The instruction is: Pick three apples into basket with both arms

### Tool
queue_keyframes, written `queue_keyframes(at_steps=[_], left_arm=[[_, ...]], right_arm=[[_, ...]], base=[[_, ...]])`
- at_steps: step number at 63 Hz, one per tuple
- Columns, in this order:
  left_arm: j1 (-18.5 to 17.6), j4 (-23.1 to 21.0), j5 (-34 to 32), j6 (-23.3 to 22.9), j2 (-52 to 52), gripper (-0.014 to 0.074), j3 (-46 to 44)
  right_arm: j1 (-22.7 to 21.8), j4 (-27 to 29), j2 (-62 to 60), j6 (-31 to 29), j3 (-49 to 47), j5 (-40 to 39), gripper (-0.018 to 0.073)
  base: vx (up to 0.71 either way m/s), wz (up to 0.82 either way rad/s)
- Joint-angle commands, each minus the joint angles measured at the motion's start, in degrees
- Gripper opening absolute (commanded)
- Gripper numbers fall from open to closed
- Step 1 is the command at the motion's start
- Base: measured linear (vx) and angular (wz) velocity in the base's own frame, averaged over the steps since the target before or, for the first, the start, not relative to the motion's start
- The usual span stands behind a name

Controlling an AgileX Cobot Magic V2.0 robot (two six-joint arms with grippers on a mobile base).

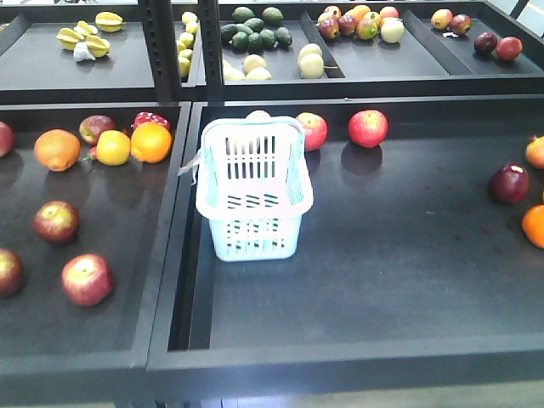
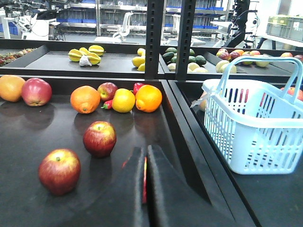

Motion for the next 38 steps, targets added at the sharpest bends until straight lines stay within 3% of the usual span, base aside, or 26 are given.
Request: queue_keyframes(at_steps=[1,38], left_arm=[[-0.1,0.0,-4.0,-0.3,-0.9,-0.0006,1.3],[-0.1,0.0,-4.0,-0.3,-0.9,-0.0006,1.3]], right_arm=[[-0.3,-0.6,-0.6,-0.5,0.8,-4.0,-0.0001],[-0.3,-0.6,-0.6,-0.5,0.8,-4.0,-0.0001]], base=[[0.15,-0.02],[0.13,0.0]])
